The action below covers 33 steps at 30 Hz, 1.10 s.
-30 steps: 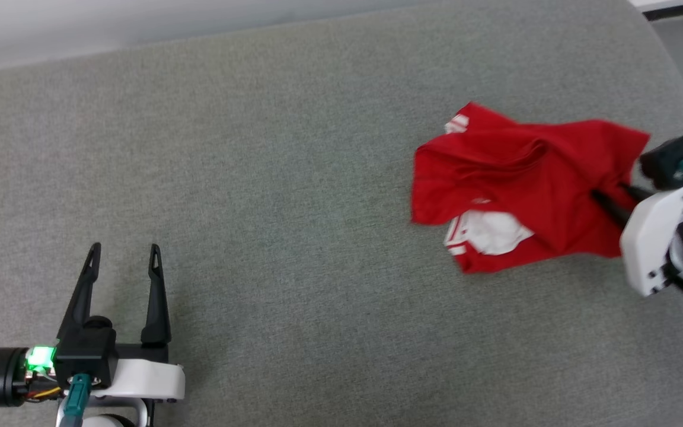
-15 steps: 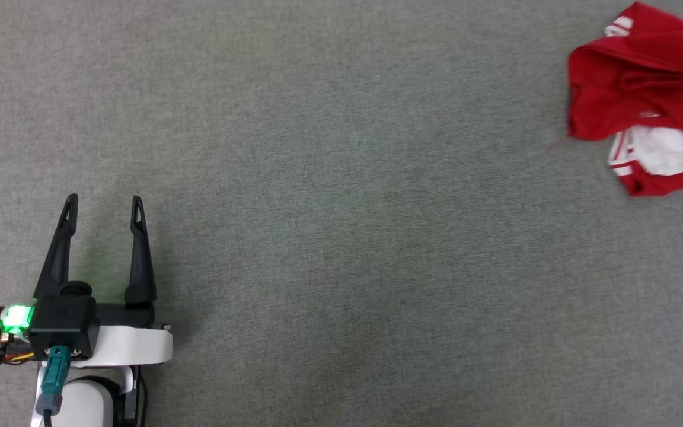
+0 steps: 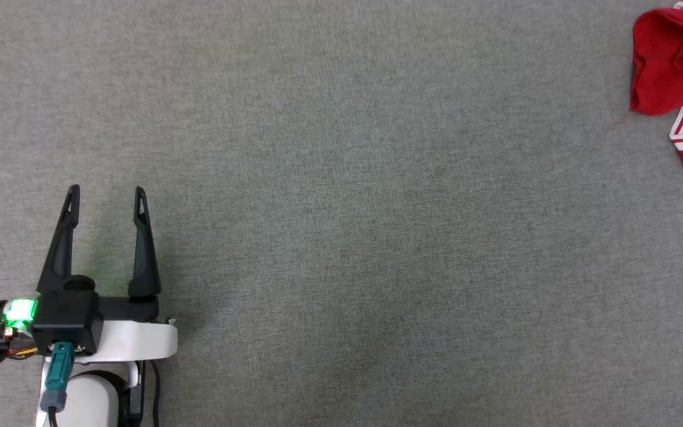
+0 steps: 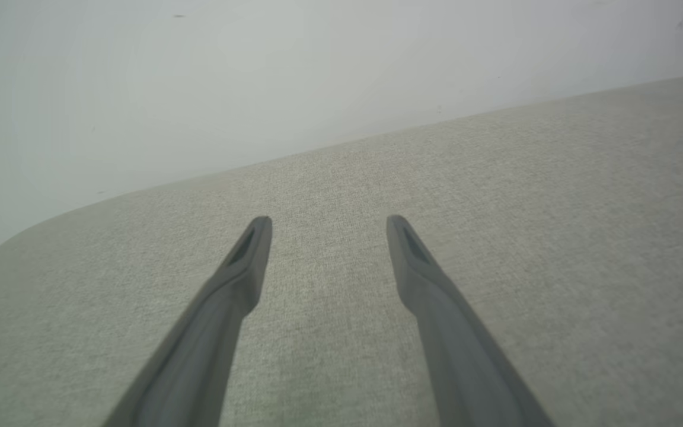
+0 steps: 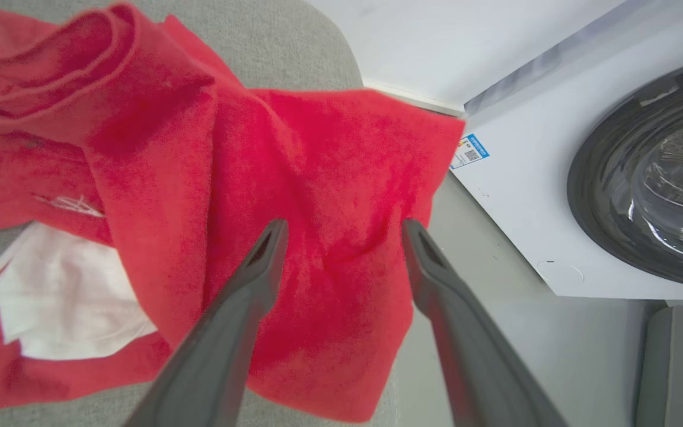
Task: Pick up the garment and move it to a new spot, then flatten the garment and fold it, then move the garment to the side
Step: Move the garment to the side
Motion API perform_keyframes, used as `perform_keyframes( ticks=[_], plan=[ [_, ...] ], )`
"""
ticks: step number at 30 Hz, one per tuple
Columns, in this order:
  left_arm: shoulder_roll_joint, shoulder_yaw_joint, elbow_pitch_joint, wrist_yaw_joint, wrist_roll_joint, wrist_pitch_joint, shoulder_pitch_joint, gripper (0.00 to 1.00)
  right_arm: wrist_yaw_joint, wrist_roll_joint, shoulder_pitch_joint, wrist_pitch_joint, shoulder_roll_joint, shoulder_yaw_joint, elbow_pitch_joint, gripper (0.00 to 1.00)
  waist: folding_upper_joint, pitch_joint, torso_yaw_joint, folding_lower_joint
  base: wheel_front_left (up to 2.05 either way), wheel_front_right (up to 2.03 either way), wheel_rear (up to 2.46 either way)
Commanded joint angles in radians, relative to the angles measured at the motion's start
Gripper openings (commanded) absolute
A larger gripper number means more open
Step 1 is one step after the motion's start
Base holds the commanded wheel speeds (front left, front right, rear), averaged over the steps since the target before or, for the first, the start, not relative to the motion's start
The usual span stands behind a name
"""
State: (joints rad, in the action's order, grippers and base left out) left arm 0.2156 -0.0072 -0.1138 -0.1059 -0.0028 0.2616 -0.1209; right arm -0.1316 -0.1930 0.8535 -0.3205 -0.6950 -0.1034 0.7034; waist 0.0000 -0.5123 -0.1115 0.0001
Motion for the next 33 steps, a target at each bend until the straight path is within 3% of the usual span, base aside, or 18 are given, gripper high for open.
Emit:
perform_keyframes(
  ticks=[1, 8, 21, 27, 33],
  plan=[
    [-0.002, -0.003, 0.005, -0.004, 0.0, 0.005, 0.008, 1.0, 0.002, 0.018, -0.02, 0.022, 0.018, 0.028, -0.001, 1.0, 0.0, 0.023, 0.002, -0.0001, 0.0, 0.0, 0.0],
    [-0.02, -0.007, 0.03, -0.017, -0.008, 0.005, 0.057, 1.0, 0.002, 0.093, -0.109, 0.188, 0.101, 0.107, -0.086, 1.0, 0.0, 0.146, 0.013, -0.0001, 0.0, 0.0, 0.0],
    [-0.047, 0.002, 0.063, -0.03, -0.021, 0.005, 0.171, 1.0, 0.002, 0.143, -0.376, 0.477, 0.338, 0.154, -0.488, 1.0, 0.0, 0.328, 0.057, -0.0001, 0.0, 0.0, 0.0],
    [-0.055, -0.002, 0.08, -0.033, -0.016, 0.004, 0.199, 1.0, 0.002, 0.14, -0.521, 0.552, 0.444, 0.166, -0.602, 1.0, 0.0, 0.381, 0.089, -0.0001, 0.0, 0.0, 0.0],
    [-0.059, -0.011, 0.105, -0.028, -0.013, 0.004, 0.218, 1.0, 0.002, 0.14, -0.676, 0.571, 0.547, 0.18, -0.634, 1.0, 0.0, 0.425, 0.117, -0.0001, 0.0, 0.0, 0.0]
  ],
)
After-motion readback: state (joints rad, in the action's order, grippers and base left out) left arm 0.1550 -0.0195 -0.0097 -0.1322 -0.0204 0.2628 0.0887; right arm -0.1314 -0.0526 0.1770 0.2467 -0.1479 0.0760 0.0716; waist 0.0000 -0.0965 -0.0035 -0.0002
